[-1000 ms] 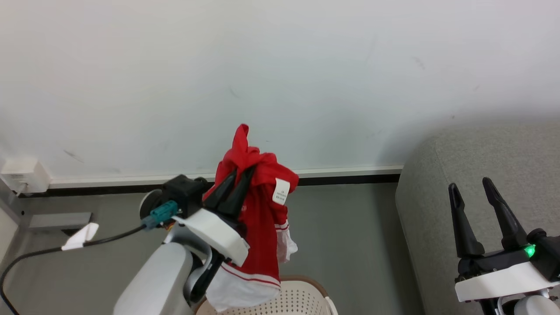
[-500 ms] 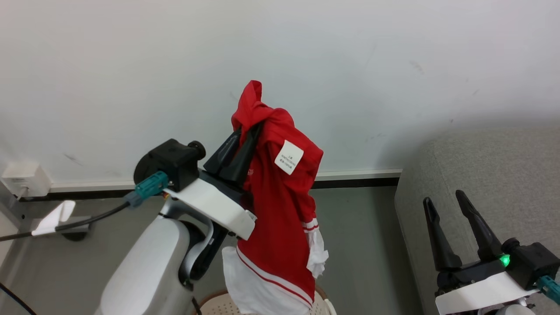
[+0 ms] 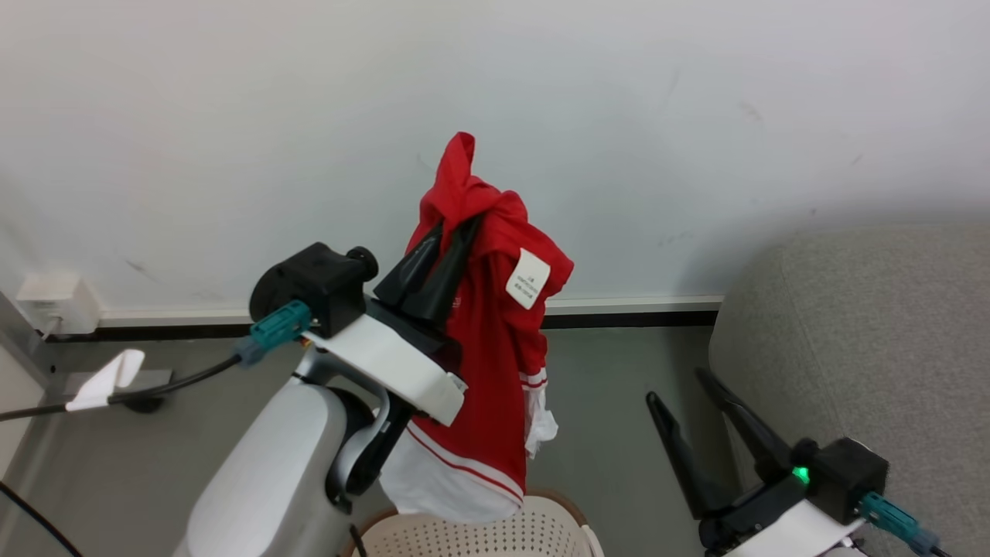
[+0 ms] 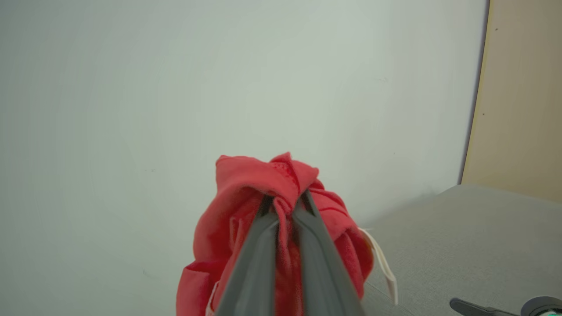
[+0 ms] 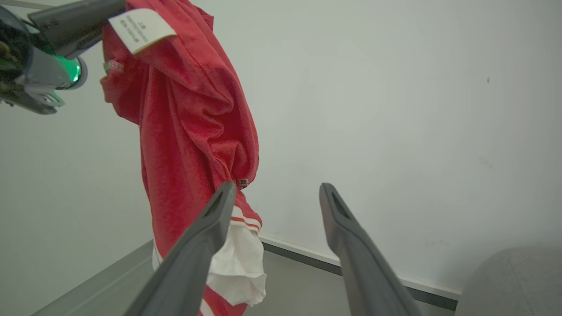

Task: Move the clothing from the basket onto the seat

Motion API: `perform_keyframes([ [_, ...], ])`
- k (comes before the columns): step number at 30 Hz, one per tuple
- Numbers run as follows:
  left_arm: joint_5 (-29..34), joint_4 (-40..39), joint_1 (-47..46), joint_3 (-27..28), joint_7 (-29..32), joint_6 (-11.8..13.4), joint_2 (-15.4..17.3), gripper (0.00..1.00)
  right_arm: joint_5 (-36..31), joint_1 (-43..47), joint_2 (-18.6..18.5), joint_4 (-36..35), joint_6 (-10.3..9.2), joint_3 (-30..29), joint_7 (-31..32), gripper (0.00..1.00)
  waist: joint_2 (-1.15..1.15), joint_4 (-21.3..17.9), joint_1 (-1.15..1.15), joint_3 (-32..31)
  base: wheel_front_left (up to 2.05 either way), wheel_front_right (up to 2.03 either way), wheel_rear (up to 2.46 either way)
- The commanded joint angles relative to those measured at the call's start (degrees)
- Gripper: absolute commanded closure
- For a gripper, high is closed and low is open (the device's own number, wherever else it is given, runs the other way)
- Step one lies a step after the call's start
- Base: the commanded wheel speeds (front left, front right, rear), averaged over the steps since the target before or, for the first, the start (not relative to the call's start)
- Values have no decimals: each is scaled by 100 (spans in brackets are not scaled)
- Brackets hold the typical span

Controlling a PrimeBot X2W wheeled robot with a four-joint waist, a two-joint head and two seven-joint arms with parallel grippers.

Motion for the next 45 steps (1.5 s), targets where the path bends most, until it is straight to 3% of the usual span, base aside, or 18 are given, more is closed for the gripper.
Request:
perform_keyframes([
  [1,-71,28,-86,-17,-13,-13,-24,100,120,-198,-83,108,-13,219,-9,0,0,54,0,9,0,0,0],
  [12,-149,188,-176,-412,-60,-136,-335,100,694,-1070,-41,1423,-13,1552,24,0,0,481,0,-35,0,0,0],
  [16,-193,167,-178,-580,-48,-176,-435,100,830,-1313,16,2001,-12,1873,27,0,0,681,0,-58,0,0,0],
  [28,-454,-49,-91,-1116,101,-259,-649,100,1360,-1770,357,2882,-12,2701,-13,0,0,1175,0,-128,0,0,0],
  [38,-589,-184,-145,-1378,183,-210,-716,100,1386,-2065,593,3241,-12,2601,-21,0,0,1408,0,-121,0,0,0],
  [39,-593,-180,-144,-1375,183,-194,-716,100,1357,-2035,603,3214,-12,2537,-21,15,0,1417,0,-117,0,0,0],
  [40,-601,-168,-139,-1365,183,-185,-705,100,1309,-2005,610,3179,-12,2455,-21,73,0,1422,0,-111,0,0,0],
  [41,-610,-159,-133,-1351,178,-172,-692,100,1253,-1972,617,3156,-12,2392,-22,100,0,1423,0,-105,0,0,0],
  [45,-639,-125,-108,-1296,139,-132,-647,100,1050,-1829,609,3016,-12,2177,-22,100,0,1393,0,-95,0,0,0],
])
